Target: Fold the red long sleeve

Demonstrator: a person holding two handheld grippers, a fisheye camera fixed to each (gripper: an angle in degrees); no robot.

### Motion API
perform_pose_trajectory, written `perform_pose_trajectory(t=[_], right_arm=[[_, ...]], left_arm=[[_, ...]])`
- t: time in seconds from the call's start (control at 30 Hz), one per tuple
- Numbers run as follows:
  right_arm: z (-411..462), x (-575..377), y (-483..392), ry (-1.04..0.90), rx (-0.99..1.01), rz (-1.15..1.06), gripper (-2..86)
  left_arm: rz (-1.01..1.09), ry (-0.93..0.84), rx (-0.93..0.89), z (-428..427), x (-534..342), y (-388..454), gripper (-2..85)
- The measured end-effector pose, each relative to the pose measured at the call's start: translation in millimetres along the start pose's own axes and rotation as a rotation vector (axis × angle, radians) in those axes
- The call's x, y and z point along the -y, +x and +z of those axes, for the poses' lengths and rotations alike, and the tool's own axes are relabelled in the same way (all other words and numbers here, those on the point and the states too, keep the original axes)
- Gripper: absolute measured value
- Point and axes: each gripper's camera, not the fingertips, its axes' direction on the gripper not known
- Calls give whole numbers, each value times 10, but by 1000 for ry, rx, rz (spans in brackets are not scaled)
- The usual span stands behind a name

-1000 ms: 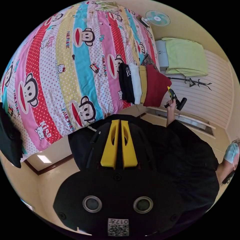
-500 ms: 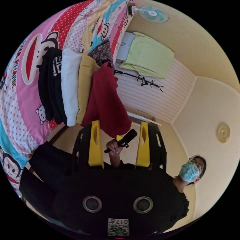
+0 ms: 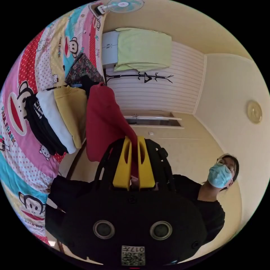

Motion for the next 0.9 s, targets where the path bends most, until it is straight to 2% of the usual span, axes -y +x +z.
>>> perform_pose_trajectory(t=[0.17,0.33,0.4,0.43,0.5,0.53,0.6,0.7,0.8,0.9], right_arm=[[189,431,-860,185,347,-234,18],[273,531,-1423,153,563,-490,10],[257,471,-1502,152,571,-533,10],[270,421,-1509,155,513,-534,12],[351,371,-1440,143,376,-485,16],[429,363,-1352,118,310,-441,22],[525,365,-1209,105,292,-391,37],[711,351,-994,168,320,-345,82],[1109,360,-892,122,422,-328,178],[1476,280,-982,17,665,-354,201]], left_arm=[[596,-66,-51,-235,-627,1434,27],[1119,11,-282,-649,-1589,2414,8],[1164,35,-258,-753,-1882,2636,5],[1177,60,-202,-787,-2080,2751,3],[1242,86,-258,-837,-2383,2881,1],[1299,87,-341,-865,-2582,2959,1],[1371,91,-432,-890,-2873,3075,1],[1418,120,-469,-905,-3277,3255,0],[1450,132,-516,-874,-3574,3374,0],[1466,168,-521,-842,-3820,3478,0]])
